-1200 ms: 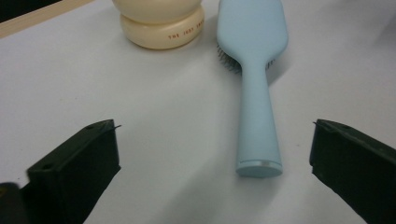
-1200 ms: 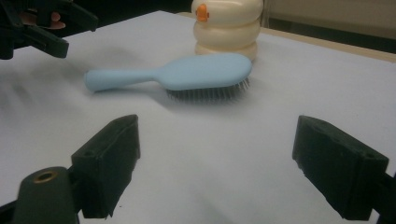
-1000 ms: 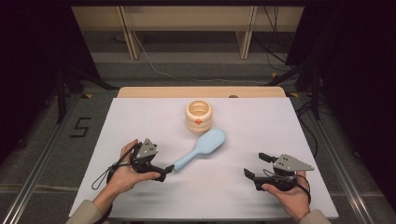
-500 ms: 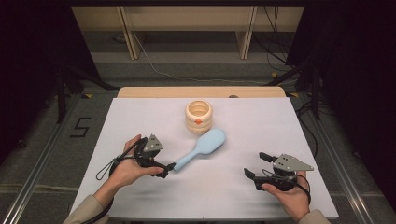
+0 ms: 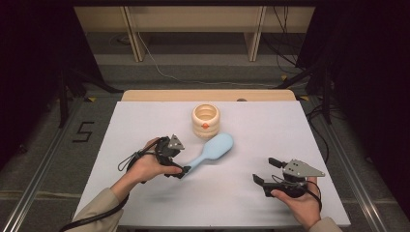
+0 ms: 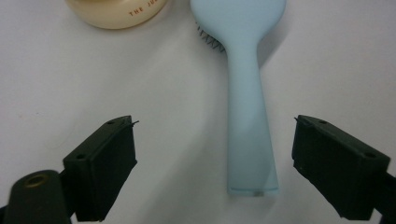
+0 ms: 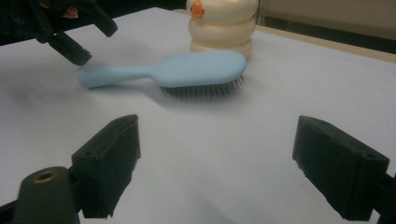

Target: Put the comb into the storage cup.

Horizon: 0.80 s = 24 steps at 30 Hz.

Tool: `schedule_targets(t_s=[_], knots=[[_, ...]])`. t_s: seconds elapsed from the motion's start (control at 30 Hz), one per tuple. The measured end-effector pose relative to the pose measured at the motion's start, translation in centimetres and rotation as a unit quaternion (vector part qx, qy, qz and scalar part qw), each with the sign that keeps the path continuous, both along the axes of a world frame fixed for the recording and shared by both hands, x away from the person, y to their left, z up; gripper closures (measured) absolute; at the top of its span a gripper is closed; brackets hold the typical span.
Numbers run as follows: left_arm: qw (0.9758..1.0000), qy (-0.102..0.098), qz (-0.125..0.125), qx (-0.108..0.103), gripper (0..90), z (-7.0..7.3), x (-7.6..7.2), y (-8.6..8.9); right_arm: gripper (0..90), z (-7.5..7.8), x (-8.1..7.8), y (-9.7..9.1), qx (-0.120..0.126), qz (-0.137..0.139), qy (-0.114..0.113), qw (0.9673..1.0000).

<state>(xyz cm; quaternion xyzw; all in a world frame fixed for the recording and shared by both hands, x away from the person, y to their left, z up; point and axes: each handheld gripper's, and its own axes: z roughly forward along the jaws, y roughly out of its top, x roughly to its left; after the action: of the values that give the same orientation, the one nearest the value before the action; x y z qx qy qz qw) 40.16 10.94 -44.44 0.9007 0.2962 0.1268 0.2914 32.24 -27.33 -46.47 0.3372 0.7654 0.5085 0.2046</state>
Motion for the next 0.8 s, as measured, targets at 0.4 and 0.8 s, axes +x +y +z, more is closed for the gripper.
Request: schedule_targets(t_s=[0.4, 0.8], knots=[[0.9983, 0.042, -0.015, 0.036, 18.2, -0.8, 1.9, -3.5, 16.0, 0.0, 0.0, 0.0, 0.001, 0.001, 0.002, 1.0000], [0.9965, 0.064, -0.017, 0.051, 18.5, -1.5, 3.3, -5.4, 15.9, -0.1, 0.0, 0.0, 0.001, 0.001, 0.004, 1.0000]])
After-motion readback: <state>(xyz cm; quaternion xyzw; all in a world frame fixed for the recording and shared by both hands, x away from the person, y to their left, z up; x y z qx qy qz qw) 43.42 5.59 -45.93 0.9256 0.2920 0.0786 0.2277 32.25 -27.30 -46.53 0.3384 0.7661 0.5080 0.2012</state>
